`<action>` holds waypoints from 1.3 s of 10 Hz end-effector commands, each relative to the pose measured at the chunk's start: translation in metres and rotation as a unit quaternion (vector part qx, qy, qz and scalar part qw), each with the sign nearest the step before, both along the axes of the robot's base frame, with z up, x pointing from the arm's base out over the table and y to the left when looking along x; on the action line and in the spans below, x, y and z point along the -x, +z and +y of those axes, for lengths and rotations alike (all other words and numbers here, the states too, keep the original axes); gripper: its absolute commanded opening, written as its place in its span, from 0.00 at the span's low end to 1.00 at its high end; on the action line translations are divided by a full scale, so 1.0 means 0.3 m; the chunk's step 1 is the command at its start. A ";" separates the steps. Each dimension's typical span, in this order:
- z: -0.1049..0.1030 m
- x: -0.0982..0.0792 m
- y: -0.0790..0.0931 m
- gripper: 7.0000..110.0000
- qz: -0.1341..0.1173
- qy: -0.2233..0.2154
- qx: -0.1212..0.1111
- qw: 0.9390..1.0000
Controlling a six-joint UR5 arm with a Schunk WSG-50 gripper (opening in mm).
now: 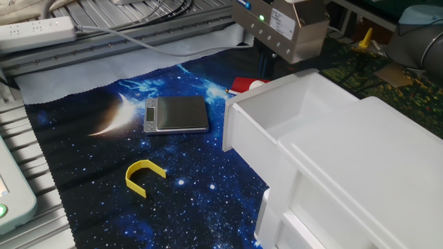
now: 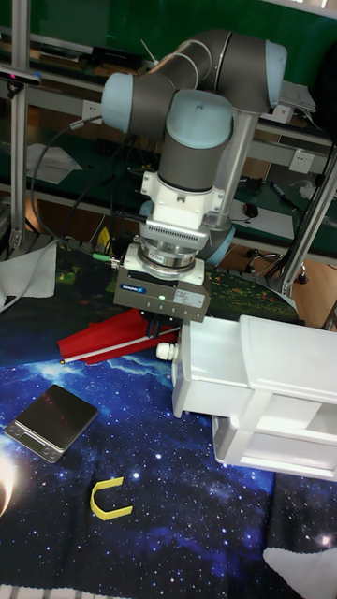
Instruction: Use the gripper to push and close the drawer
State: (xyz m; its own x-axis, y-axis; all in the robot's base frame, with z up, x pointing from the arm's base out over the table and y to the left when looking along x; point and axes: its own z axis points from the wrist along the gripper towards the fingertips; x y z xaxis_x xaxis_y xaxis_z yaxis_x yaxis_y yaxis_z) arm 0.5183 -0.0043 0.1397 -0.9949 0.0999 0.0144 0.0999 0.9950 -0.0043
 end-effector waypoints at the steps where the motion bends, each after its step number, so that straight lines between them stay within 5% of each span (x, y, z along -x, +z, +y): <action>1: 0.056 -0.002 0.012 0.00 0.005 -0.006 -0.006 1.000; 13: 0.097 -0.016 0.014 0.00 -0.003 0.017 -0.007 1.000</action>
State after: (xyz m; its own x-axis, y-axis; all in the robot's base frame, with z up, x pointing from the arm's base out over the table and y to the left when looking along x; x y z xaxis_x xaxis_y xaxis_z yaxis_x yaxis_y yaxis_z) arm 0.5207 0.0211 0.1426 -0.9966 0.0803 0.0174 0.0802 0.9968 -0.0037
